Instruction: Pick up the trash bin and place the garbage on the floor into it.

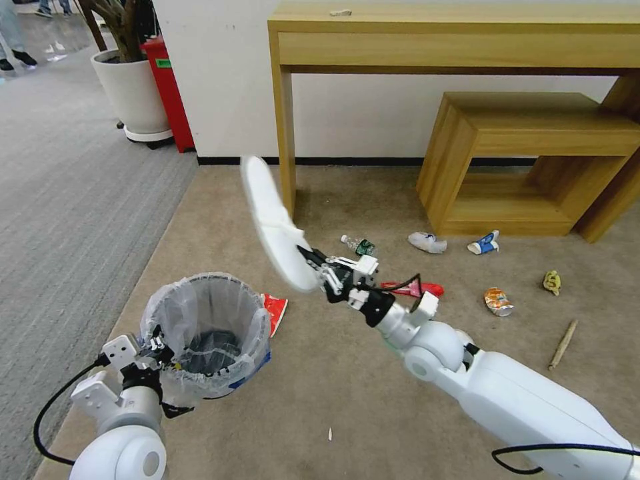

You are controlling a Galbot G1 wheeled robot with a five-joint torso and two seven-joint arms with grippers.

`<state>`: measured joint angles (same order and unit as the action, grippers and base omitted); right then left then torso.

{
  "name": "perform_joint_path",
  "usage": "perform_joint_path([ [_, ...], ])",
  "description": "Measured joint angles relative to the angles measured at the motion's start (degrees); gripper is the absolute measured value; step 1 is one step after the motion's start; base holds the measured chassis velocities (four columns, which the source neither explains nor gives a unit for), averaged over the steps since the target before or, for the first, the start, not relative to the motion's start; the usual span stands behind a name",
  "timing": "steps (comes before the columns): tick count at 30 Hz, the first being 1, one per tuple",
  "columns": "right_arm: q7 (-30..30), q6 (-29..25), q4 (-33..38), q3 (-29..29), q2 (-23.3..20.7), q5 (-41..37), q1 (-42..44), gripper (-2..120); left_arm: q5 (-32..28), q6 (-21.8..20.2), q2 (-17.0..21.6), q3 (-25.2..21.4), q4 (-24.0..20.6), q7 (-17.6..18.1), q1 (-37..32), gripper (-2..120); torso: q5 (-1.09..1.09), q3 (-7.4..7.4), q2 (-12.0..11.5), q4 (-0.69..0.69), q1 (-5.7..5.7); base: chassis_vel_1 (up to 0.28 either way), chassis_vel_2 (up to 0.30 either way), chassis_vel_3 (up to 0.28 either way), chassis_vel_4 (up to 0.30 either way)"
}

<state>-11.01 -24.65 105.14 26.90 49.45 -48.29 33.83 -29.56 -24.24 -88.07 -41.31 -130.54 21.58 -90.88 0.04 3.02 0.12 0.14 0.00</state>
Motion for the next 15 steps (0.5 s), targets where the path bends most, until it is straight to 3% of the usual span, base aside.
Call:
perform_joint_path([
  [5, -0.3, -0.8, -1.5, 6.1, 2.0, -0.1, -3.4, 0, 0.6, 0.0, -0.7, 0.5, -0.4, -0.1, -0.2, 4, 0.00, 0.00, 0.0, 0.01, 0.00, 0.000, 0.000, 0.000, 0.000],
  [15, -1.7, -2.1, -6.4, 12.9, 5.9, 0.5, -7.4, 0, 1.2, 0.1, -1.2, 0.5, -1.5, -0.5, -1.1, 4, 0.00, 0.00, 0.0, 0.01, 0.00, 0.000, 0.000, 0.000, 0.000],
])
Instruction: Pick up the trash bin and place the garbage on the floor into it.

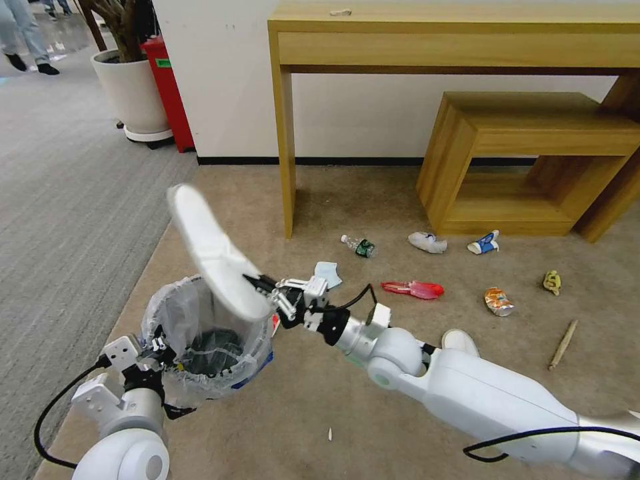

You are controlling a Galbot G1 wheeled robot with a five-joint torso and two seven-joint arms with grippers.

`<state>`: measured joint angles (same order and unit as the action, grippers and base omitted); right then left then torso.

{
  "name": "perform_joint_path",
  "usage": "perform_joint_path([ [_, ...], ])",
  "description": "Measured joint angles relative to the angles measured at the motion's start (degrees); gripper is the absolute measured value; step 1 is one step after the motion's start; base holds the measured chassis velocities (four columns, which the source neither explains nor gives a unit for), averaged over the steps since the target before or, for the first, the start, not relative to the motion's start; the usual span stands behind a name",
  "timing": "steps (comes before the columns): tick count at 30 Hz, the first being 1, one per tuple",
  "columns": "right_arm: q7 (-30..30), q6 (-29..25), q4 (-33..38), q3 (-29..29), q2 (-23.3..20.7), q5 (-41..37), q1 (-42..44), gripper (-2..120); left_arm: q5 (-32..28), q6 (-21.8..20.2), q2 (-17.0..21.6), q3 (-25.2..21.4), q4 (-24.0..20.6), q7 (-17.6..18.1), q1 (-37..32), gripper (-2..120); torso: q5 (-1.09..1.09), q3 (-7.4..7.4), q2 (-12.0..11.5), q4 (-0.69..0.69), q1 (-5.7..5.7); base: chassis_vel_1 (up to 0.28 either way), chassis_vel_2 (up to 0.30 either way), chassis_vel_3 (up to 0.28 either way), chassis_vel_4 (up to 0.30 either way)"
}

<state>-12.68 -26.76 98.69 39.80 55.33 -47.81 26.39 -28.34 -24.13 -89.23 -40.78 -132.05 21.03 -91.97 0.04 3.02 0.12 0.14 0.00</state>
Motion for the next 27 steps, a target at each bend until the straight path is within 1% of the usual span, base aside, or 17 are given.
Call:
perform_joint_path([
  [3, -0.2, -0.5, -1.8, 1.5, 0.9, 0.4, -0.8, 0, 0.0, 0.0, -0.1, -0.1, -0.5, -0.1, -0.3, 4, 0.00, 0.00, 0.0, 0.00, 0.00, 0.000, 0.000, 0.000, 0.000],
  [6, -0.6, -1.2, -4.8, 3.5, 2.8, 1.3, -1.3, 0, 0.1, 0.0, -0.3, 0.0, -1.4, -0.2, -0.9, 4, 0.00, 0.00, 0.0, -0.01, 0.00, 0.000, 0.000, 0.000, 0.000],
  [7, -0.6, -1.2, -4.8, 3.5, 2.8, 1.3, -1.3, 0, 0.1, 0.0, -0.3, 0.0, -1.4, -0.2, -0.9, 4, 0.00, 0.00, 0.0, -0.01, 0.00, 0.000, 0.000, 0.000, 0.000],
  [10, -0.7, -1.5, -6.8, 4.8, 4.8, 1.8, -1.6, 0, 0.3, 0.1, -0.4, 0.0, -2.1, -0.5, -1.4, 4, 0.00, 0.00, 0.0, 0.00, 0.00, 0.000, 0.000, 0.000, 0.000],
  [19, -0.9, -1.7, -10.3, 6.1, 8.2, 3.1, -2.1, 2, 0.4, 0.1, -0.4, 0.0, -2.9, -0.7, -2.1, 4, 0.00, 0.00, 0.0, 0.00, 0.00, 0.000, 0.000, 0.000, 0.000],
  [21, -0.9, -1.9, -11.5, 6.6, 9.0, 3.7, -2.1, 7, 0.4, 0.1, -0.4, 0.0, -3.1, -0.7, -2.2, 4, 0.00, 0.00, 0.0, 0.00, 0.00, 0.000, 0.000, 0.000, 0.000],
  [22, -1.0, -2.1, -12.1, 6.8, 9.5, 4.1, -2.1, 13, 0.4, 0.1, -0.4, 0.1, -3.2, -0.7, -2.2, 4, 0.00, 0.00, 0.0, 0.00, 0.00, 0.000, 0.000, 0.000, 0.000],
  [23, -1.0, -2.1, -12.1, 6.8, 9.5, 4.1, -2.1, 13, 0.4, 0.1, -0.4, 0.1, -3.2, -0.7, -2.2, 4, 0.00, 0.00, 0.0, 0.00, 0.00, 0.000, 0.000, 0.000, 0.000],
  [27, -1.0, -2.5, -14.0, 7.1, 11.1, 5.1, -2.1, 32, 0.3, 0.1, -0.4, 0.3, -3.3, -0.8, -2.4, 4, 0.01, 0.00, 0.0, -0.01, 0.00, 0.000, 0.000, 0.000, 0.000],
])
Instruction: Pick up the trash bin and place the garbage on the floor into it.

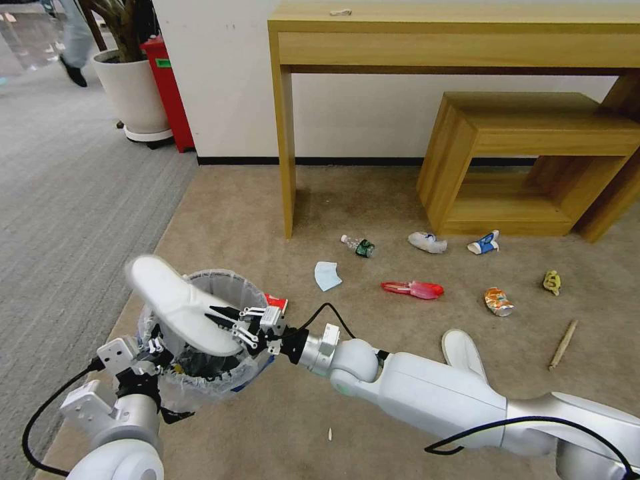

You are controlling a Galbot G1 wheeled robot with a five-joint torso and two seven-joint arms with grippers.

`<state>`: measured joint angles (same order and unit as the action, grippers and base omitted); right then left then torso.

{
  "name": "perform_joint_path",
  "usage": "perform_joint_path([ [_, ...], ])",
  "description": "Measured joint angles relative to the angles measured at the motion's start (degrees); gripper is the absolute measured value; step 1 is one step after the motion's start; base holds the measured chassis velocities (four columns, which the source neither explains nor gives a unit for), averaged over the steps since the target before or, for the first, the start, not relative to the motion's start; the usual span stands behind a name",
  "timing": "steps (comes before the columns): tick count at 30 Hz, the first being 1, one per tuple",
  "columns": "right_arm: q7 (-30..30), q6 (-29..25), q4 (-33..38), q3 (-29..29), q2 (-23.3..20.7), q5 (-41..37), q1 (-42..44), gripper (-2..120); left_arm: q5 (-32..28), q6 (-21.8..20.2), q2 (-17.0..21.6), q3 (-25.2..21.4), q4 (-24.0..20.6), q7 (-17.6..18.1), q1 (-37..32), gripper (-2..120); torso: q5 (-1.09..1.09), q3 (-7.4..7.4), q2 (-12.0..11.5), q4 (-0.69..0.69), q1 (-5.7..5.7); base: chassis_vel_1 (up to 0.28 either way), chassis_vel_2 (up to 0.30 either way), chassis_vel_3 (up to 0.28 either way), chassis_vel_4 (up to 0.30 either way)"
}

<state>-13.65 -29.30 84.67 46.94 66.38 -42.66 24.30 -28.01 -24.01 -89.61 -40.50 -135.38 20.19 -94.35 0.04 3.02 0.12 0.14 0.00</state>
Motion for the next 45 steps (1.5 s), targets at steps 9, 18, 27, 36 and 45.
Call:
perform_joint_path([
  [9, 0.2, 0.0, 0.5, -1.4, -1.5, 0.3, 0.1, 60, 0.0, 0.1, 0.1, 0.1, 0.7, -0.1, 0.5, 4, 0.00, 0.00, 0.0, 0.01, 0.00, 0.000, 0.000, 0.000, 0.000],
  [18, 4.8, 3.8, 9.5, -10.2, -6.7, -3.2, 3.1, 94, -0.2, 0.2, 0.7, -0.4, 3.3, 0.1, 1.7, 4, 0.01, 0.00, 0.0, 0.00, 0.00, 0.000, 0.000, 0.000, 0.000],
  [27, 8.5, 7.3, 15.9, -21.5, -13.3, -6.7, 8.3, 100, -0.3, 0.3, 1.6, -0.6, 4.2, 0.1, 1.8, 4, 0.01, 0.00, 0.0, 0.01, 0.00, 0.000, 0.000, 0.000, 0.000],
  [36, 10.3, 8.9, 16.7, -30.1, -17.4, -8.3, 15.3, 100, -0.5, 0.6, 2.6, -1.5, 4.7, 0.1, 1.9, 4, 0.02, 0.00, 0.0, 0.01, 0.00, 0.000, 0.000, 0.000, 0.000],
  [45, 14.3, 9.6, 16.4, -37.4, -19.7, -5.4, 24.3, 100, -0.3, 1.3, 3.5, -3.1, 7.0, 0.1, 1.8, 4, 0.02, -0.01, 0.0, 0.01, 0.00, 0.000, 0.000, 0.000, 0.000],
])
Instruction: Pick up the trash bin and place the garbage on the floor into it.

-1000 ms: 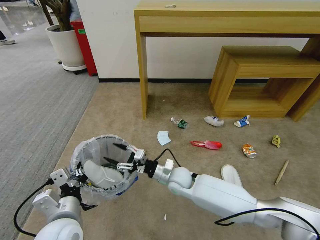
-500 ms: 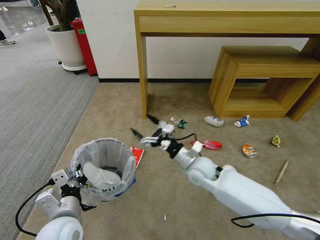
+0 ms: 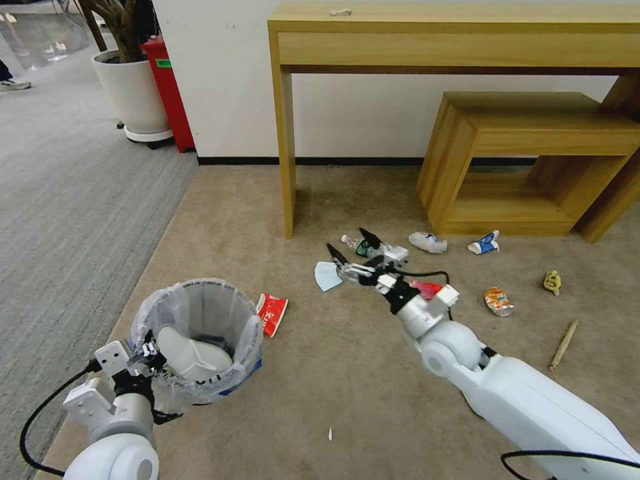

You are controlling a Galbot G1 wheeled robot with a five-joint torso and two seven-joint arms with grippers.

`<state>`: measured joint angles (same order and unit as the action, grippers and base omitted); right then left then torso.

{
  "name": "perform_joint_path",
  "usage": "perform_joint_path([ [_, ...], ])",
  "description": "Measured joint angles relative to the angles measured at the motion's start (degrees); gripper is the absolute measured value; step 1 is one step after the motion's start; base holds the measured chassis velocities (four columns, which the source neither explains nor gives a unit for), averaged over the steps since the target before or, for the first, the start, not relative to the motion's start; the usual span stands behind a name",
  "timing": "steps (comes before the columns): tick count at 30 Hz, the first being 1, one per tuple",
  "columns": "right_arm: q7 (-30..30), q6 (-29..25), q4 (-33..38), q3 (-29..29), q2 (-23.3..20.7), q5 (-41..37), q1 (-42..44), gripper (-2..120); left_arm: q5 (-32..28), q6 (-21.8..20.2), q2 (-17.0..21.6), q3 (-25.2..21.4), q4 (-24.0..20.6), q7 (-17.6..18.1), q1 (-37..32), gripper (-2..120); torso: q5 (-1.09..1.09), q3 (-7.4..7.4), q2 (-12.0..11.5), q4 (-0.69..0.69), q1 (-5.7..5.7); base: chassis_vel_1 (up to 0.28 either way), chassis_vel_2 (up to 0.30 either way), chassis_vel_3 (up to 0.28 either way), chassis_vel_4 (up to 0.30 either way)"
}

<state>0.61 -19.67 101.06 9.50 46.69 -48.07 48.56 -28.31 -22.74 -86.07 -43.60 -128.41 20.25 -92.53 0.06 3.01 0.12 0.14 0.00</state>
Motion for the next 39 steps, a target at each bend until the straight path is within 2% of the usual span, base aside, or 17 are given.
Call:
perform_joint_path([
  [5, 1.7, 0.5, -0.1, -5.5, -1.4, 1.7, 5.0, 100, 0.0, 0.2, 0.4, 0.1, 1.1, 0.0, 0.1, 4, -0.01, 0.00, 0.0, 0.00, 0.00, 0.000, 0.000, 0.000, 0.000],
  [12, 7.2, 4.7, 0.8, -14.2, -5.4, 5.9, 13.6, 100, 0.3, 0.3, 0.1, 1.4, 2.4, -0.4, 1.4, 4, -0.01, 0.00, 0.0, -0.01, 0.00, 0.000, 0.000, 0.000, 0.000],
  [21, 13.7, 10.9, 2.2, -20.4, -11.4, 11.7, 22.8, 100, 0.9, 0.7, -0.4, 2.5, 4.0, -0.8, 2.9, 4, 0.00, 0.00, 0.0, -0.01, 0.00, 0.000, 0.000, 0.000, 0.000],
  [30, 16.8, 12.3, 2.6, -24.9, -17.7, 14.8, 30.1, 100, 0.9, 1.0, -0.3, 2.7, 5.8, -0.9, 4.3, 4, -0.01, 0.01, 0.0, 0.00, 0.00, 0.000, 0.000, 0.000, 0.000],
  [33, 16.3, 11.3, 2.8, -26.8, -20.3, 16.1, 32.9, 97, 0.8, 1.0, -0.2, 2.8, 6.5, -0.9, 4.9, 4, -0.01, 0.01, 0.0, 0.00, 0.00, 0.000, 0.000, 0.000, 0.000],
  [35, 16.3, 8.9, 2.6, -28.3, -23.8, 17.7, 36.9, 96, 0.5, 1.2, -0.1, 2.7, 7.7, -0.9, 5.8, 4, -0.02, 0.01, 0.0, -0.01, 0.00, 0.000, 0.000, 0.000, 0.000],
  [39, 17.5, 8.3, 2.2, -28.5, -24.1, 18.8, 39.6, 95, 0.1, 1.4, -0.1, 2.6, 8.5, -0.9, 6.6, 4, -0.01, 0.01, 0.0, 0.00, 0.00, 0.000, 0.000, 0.000, 0.000],
])
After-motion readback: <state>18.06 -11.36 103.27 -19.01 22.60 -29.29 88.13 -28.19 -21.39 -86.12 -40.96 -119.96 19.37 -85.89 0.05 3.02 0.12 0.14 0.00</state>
